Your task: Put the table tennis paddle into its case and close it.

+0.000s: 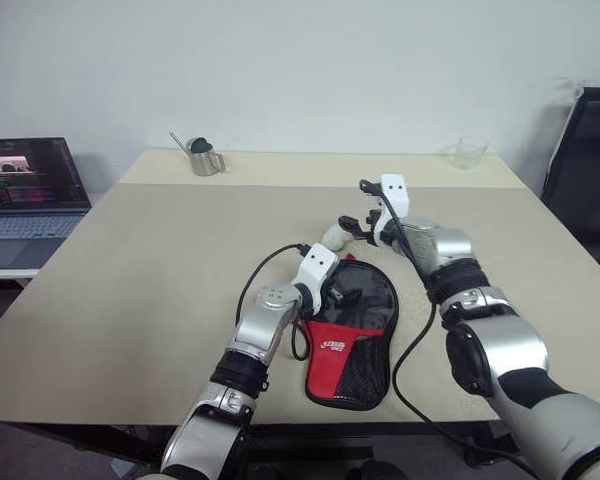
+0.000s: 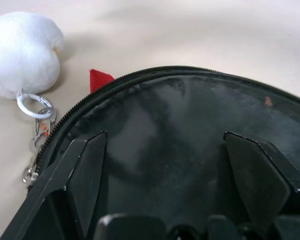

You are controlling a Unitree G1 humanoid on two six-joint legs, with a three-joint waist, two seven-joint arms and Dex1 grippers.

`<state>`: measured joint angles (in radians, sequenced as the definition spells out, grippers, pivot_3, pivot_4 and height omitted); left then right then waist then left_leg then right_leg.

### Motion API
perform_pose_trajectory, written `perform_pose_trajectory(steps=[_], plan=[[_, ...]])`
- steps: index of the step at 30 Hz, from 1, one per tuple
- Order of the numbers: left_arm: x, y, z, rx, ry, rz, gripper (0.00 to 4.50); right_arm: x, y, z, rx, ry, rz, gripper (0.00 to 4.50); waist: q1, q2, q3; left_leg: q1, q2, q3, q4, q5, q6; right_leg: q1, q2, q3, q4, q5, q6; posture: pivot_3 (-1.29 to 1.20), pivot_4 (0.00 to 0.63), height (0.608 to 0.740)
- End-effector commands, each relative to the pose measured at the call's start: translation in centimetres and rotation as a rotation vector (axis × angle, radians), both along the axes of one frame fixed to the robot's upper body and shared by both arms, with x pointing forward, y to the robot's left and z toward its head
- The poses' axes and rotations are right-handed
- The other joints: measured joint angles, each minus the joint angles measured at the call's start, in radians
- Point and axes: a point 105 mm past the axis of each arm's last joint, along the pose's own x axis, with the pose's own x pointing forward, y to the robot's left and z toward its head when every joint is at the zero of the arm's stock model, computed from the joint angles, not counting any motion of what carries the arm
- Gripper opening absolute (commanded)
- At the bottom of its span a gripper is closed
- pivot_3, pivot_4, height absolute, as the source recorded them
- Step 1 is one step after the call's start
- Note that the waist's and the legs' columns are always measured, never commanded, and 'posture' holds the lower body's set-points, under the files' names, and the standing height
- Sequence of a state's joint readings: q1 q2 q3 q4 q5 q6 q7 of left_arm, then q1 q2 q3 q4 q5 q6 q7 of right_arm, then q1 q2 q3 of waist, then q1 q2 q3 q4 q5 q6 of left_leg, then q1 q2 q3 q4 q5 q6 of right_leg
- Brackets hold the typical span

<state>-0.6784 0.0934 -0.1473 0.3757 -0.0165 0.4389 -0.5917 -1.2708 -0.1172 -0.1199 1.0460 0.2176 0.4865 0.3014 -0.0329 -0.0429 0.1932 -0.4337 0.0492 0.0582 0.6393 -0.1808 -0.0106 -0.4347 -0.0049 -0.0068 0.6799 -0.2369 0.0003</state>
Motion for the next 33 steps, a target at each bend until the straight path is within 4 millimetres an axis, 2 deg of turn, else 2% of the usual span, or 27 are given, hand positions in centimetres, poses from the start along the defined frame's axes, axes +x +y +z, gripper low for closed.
perform_pose_trajectory(steps=[1, 7, 13, 23, 33], plan=[[-0.5, 0.4, -0.8, 0.015, 0.026, 0.005, 4.48, 0.3, 1.0, 1.7, 0.037, -0.056, 0.004, 4.45, 0.000, 0.000, 0.000, 0.000, 0.000, 0.000, 0.000, 0.000, 0.000, 0.000, 0.000, 0.000, 0.000, 0.000, 0.000, 0.00, 0.150, 0.740], [-1.7, 0.4, -0.9, 0.060, 0.022, -0.037, 4.48, 0.2, 2.8, 0.6, 0.037, -0.032, -0.013, 4.45, -0.002, 0.001, 0.000, 0.001, 0.000, 0.000, 0.000, 0.000, 0.000, 0.000, 0.000, 0.000, 0.000, 0.000, 0.000, 0.00, 0.150, 0.740], [-2.2, 0.4, -0.4, 0.075, 0.008, -0.049, 4.48, 0.1, 3.4, -0.9, 0.036, 0.007, -0.082, 4.45, -0.001, 0.001, 0.000, 0.000, 0.002, -0.001, 0.000, 0.000, 0.000, 0.000, 0.000, 0.000, 0.000, 0.000, 0.000, 0.00, 0.150, 0.740], [-2.6, 1.1, 0.1, 0.075, 0.006, -0.018, 4.48, -0.8, 5.8, -2.8, -0.004, 0.043, -0.090, 4.45, -0.001, 0.001, 0.000, 0.000, 0.009, 0.000, -0.001, 0.000, 0.000, 0.000, 0.000, 0.000, 0.000, 0.000, -0.001, 0.00, 0.150, 0.740], [-2.9, 1.7, 0.4, 0.077, 0.004, 0.012, 4.48, -1.3, 5.8, -5.2, -0.104, 0.078, -0.152, 4.45, -0.001, 0.001, 0.000, 0.001, 0.011, 0.000, -0.001, 0.000, 0.000, 0.000, 0.002, -0.001, -0.001, 0.001, -0.003, 0.00, 0.150, 0.740]])
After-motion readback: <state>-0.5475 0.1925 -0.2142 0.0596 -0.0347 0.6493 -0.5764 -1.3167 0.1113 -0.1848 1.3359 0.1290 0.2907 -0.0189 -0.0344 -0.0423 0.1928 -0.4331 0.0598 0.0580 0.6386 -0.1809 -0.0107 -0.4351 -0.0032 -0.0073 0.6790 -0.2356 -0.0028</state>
